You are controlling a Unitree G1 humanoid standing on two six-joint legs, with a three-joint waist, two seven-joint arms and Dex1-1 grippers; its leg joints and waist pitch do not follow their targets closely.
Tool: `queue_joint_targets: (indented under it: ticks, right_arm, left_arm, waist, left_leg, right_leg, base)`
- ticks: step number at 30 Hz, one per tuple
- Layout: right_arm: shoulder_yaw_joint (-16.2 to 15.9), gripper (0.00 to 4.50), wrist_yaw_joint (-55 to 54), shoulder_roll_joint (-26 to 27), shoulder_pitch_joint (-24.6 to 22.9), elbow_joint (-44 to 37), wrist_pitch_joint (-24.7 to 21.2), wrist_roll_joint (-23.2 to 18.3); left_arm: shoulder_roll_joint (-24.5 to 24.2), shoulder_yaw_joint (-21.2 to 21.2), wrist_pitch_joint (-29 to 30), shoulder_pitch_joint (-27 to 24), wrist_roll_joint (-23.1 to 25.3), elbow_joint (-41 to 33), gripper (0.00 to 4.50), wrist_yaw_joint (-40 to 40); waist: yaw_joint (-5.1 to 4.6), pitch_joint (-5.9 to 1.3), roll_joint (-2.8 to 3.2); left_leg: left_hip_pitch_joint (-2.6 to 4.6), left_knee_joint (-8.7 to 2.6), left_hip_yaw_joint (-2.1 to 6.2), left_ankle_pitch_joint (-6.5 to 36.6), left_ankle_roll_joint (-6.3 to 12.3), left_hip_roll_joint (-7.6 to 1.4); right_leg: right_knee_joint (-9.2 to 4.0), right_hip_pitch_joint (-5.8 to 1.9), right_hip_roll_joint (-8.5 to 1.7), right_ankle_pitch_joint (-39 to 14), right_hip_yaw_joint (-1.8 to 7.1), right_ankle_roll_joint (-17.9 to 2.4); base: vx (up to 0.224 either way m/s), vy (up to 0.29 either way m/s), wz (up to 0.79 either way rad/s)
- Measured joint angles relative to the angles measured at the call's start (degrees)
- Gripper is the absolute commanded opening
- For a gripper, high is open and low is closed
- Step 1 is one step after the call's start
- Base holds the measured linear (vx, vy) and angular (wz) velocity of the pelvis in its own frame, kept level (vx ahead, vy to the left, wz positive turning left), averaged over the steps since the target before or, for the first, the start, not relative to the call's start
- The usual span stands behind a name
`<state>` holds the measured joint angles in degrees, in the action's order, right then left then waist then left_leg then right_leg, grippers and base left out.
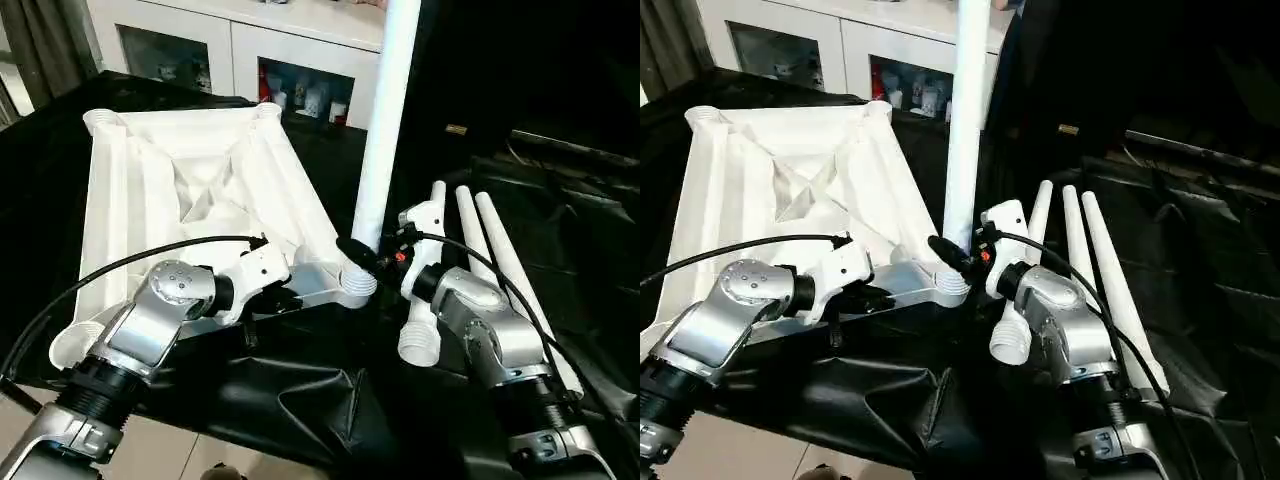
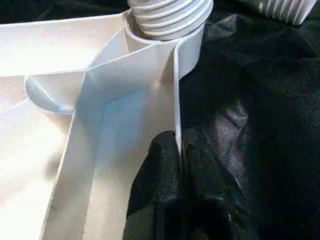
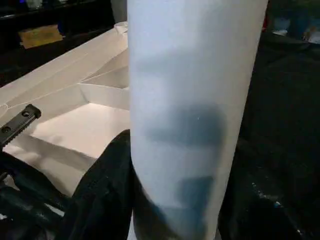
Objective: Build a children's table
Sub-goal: Insert table leg to table base
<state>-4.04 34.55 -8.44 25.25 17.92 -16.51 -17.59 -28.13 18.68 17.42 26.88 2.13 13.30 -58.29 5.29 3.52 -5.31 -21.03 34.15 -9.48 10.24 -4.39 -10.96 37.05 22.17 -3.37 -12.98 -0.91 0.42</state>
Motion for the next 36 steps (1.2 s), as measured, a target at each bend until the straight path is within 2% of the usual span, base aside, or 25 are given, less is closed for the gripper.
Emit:
queue_joint_targets:
  ticks: [12,16,23,27,36]
  right_arm:
    - [4.23,1.88,0.75,2.41,-0.06,4.04,2.72,-2.89]
    - [5.08,1.88,1.67,2.79,-0.69,4.9,4.5,-3.64]
    - [6.04,1.88,2.93,3.86,-2.63,7.09,11.09,-4.46]
    - [7.22,1.88,2.99,5.57,-3.75,8.85,15.99,-4.54]
    - [7.38,1.87,3.8,6.58,-4.94,12.03,23.77,-4.55]
  left_arm:
    - [0.07,0.19,-0.51,0.23,0.02,0.29,0.0,-0.04]
    - [0.08,0.2,-0.89,0.36,-0.05,0.62,0.0,-0.1]
    - [0.21,0.45,-1.43,0.7,-0.13,1.42,0.0,-0.25]
    - [0.3,0.47,-1.75,0.97,-0.15,2.02,0.0,-0.38]
    - [0.57,1.09,-2.52,1.82,-0.13,3.35,0.0,-0.39]
  waist:
    - [0.22,0.13,0.24]
    - [0.36,0.27,0.52]
    - [0.62,0.24,1.11]
    - [0.66,0.26,1.21]
    - [0.98,0.26,1.32]
  left_leg:
    - [-0.01,0.0,-0.02,0.0,-0.01,-0.02]
    - [-0.01,0.0,-0.02,0.0,-0.01,-0.02]
    - [-0.01,-0.02,-0.03,0.01,0.0,-0.04]
    - [-0.01,-0.02,-0.03,0.0,0.0,-0.04]
    - [0.04,-0.02,-0.03,0.0,-0.01,-0.04]
  right_leg:
    - [-0.01,0.01,0.0,0.01,0.0,-0.01]
    - [-0.01,0.0,0.0,0.02,0.0,-0.04]
    - [-0.03,0.01,0.0,0.02,-0.01,-0.04]
    - [-0.03,0.01,0.0,0.02,-0.01,-0.04]
    - [-0.03,-0.02,0.0,0.04,0.0,-0.07]
  base:
    - [0.0,0.0,0.0]
    - [0.0,0.0,0.0]
    - [0.0,0.0,0.0]
    - [0.0,0.0,0.0]
    - [0.0,0.0,0.0]
